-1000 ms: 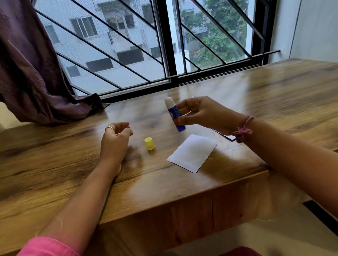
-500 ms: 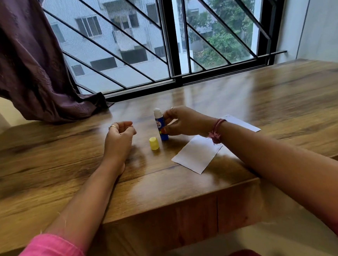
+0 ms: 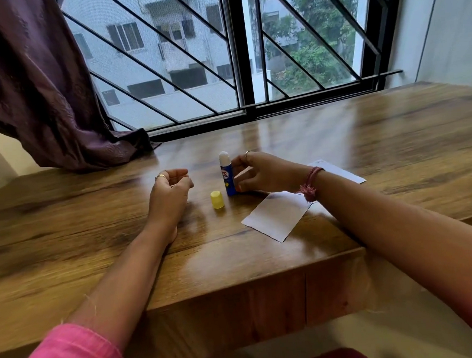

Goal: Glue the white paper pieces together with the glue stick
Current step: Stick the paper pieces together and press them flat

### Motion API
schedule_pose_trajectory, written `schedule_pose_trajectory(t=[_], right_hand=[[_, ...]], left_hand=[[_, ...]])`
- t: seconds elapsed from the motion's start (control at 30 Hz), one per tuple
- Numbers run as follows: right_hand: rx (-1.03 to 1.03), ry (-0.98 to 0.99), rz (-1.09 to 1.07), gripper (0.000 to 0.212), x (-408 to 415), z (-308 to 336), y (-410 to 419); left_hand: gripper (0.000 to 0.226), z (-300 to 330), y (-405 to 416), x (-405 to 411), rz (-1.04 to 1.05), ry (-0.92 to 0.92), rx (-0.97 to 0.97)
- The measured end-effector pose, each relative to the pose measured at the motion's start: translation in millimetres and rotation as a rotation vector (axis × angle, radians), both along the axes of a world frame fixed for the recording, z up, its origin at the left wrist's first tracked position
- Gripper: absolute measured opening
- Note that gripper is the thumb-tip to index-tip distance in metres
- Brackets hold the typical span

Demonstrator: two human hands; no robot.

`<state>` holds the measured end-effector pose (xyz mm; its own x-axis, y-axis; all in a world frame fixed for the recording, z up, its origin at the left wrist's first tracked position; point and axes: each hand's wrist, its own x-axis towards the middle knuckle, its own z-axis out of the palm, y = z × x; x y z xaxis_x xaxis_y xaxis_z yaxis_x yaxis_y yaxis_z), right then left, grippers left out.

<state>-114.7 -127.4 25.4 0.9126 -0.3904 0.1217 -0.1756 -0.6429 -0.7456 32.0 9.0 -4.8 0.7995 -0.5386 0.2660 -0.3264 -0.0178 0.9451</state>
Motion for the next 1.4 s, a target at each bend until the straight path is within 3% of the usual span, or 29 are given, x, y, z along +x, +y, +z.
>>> schedule_pose_trajectory(t=[0.27,0.6,0.77,0.9,1.13,1.4], right_hand=[[-0.059,-0.148,-0.097,0.044,-42.4,4.9,-23.5],[-0.049,-0.264,-0.464,0.027,-123.0,-10.1,-57.4],[-0.132,-0.146,-0.601,0.041,-130.6,-25.0,-67.8],[-0.330,0.056,-0.615,0.066,-126.2,-28.6,-66.0],[-0.222,0.010,-0.618,0.073,-127.9,-28.3,-68.1],[-0.207,-0.047,-0.629,0.070,-128.4,-31.3,-70.2]], left_hand=[[0.026,-1.4,-2.8,1.6,0.020,-0.001,-0.019],[0.024,-4.2,-4.1,2.1,0.020,-0.052,0.013],[0.025,-1.5,-0.7,-1.7,0.055,-0.091,0.026],[0.024,2.5,6.6,-15.9,0.029,-0.383,0.037],[0.017,6.9,12.5,-55.3,-0.342,-0.945,0.020],[0.057,6.9,16.8,-72.4,-0.566,-1.152,0.410]])
